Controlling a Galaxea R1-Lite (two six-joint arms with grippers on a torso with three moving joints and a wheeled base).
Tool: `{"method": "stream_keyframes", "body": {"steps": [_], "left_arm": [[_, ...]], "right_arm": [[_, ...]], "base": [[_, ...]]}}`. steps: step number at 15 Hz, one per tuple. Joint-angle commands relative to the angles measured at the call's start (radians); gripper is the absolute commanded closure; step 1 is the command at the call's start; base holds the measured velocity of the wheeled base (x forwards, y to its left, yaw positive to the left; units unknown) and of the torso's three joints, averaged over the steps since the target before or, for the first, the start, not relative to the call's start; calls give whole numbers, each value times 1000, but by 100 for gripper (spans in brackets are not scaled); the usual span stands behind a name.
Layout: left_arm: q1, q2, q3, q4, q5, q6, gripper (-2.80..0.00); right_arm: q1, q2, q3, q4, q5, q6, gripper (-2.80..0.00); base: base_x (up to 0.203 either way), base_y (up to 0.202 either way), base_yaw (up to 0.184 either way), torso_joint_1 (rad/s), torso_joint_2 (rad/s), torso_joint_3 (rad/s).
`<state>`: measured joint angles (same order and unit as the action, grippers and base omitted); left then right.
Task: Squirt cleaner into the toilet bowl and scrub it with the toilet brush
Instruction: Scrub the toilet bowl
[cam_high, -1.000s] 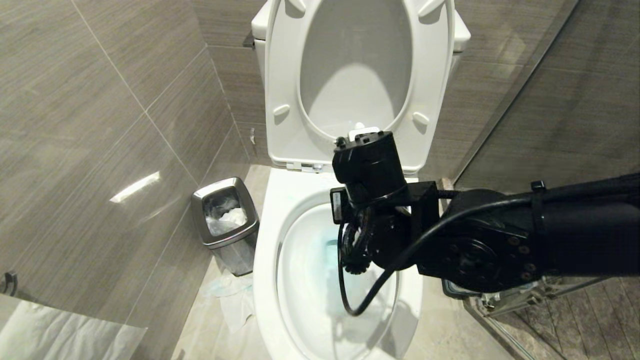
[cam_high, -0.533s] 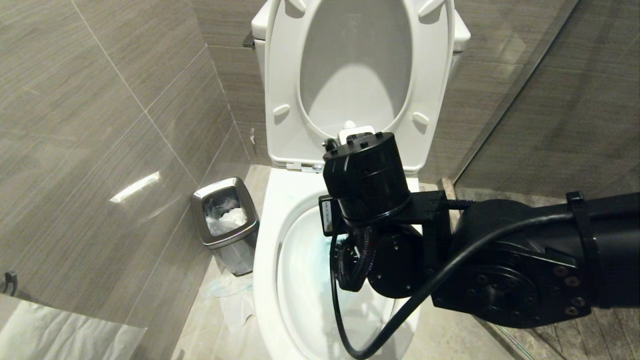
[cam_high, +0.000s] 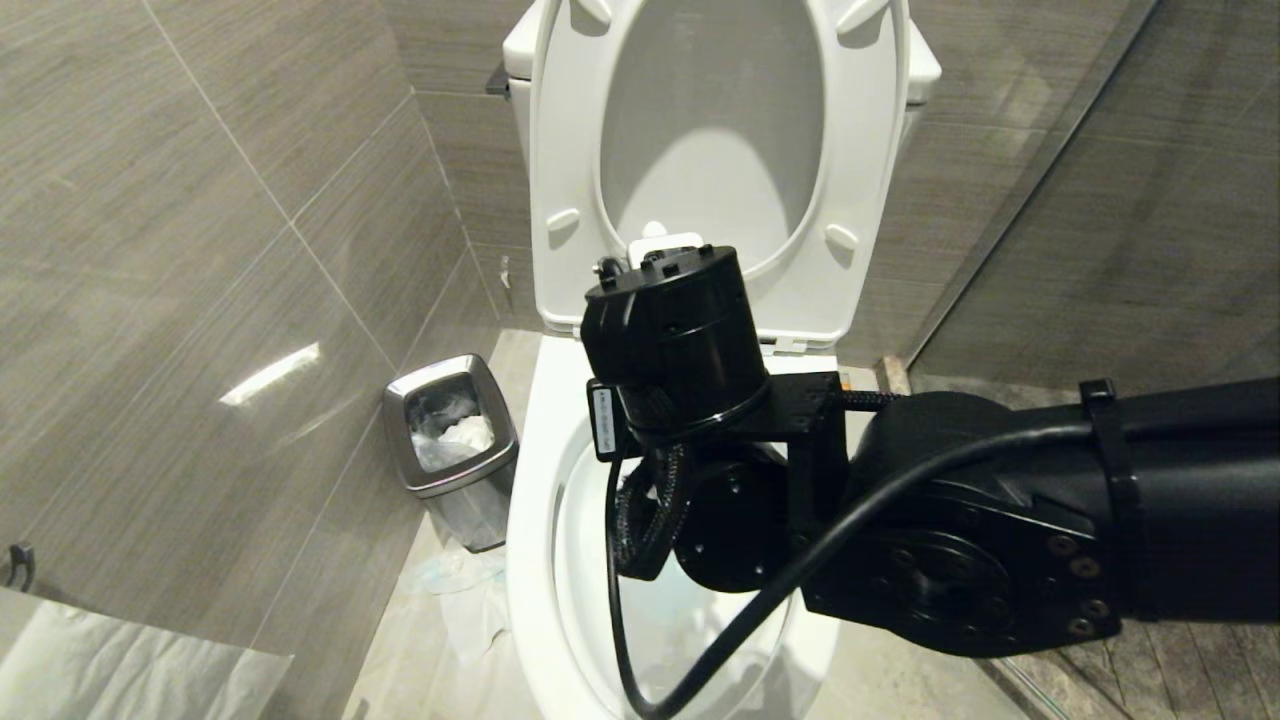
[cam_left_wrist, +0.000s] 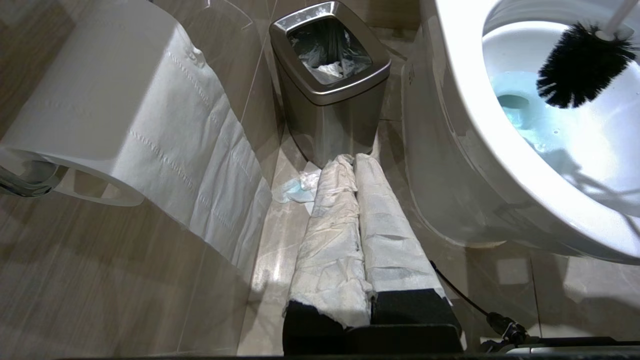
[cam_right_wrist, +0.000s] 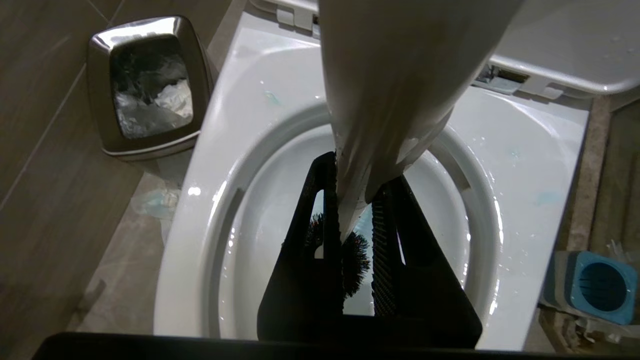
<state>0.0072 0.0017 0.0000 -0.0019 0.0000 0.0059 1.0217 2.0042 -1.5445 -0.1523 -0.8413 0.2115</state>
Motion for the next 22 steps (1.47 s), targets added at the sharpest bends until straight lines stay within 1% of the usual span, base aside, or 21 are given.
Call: {"method": "stream_keyframes", "body": {"steps": [1, 7, 12, 14, 16, 22], "left_arm": [[0, 0, 0, -1, 0, 0, 0], [0, 0, -1, 0, 0, 0, 0], [0, 0, -2, -1, 0, 0, 0], [0, 0, 0, -1, 0, 0, 0], [0, 0, 0, -1, 0, 0, 0], [0, 0, 0, 0, 0, 0, 0]], "right_arm": [[1, 69, -70, 0, -4, -1, 0], [-21, 179, -210, 0, -4, -7, 0], [-90, 265, -295, -1, -2, -19, 0], [-121, 300, -350, -1, -4, -24, 0], [-154, 327, -394, -2, -3, -50, 0], [-213, 329, -400, -2, -2, -79, 0]], "base": [[0, 0, 0, 0, 0, 0], [0, 0, 0, 0, 0, 0], [0, 0, 0, 0, 0, 0], [0, 0, 0, 0, 0, 0], [0, 0, 0, 0, 0, 0], [0, 0, 0, 0, 0, 0]]}}
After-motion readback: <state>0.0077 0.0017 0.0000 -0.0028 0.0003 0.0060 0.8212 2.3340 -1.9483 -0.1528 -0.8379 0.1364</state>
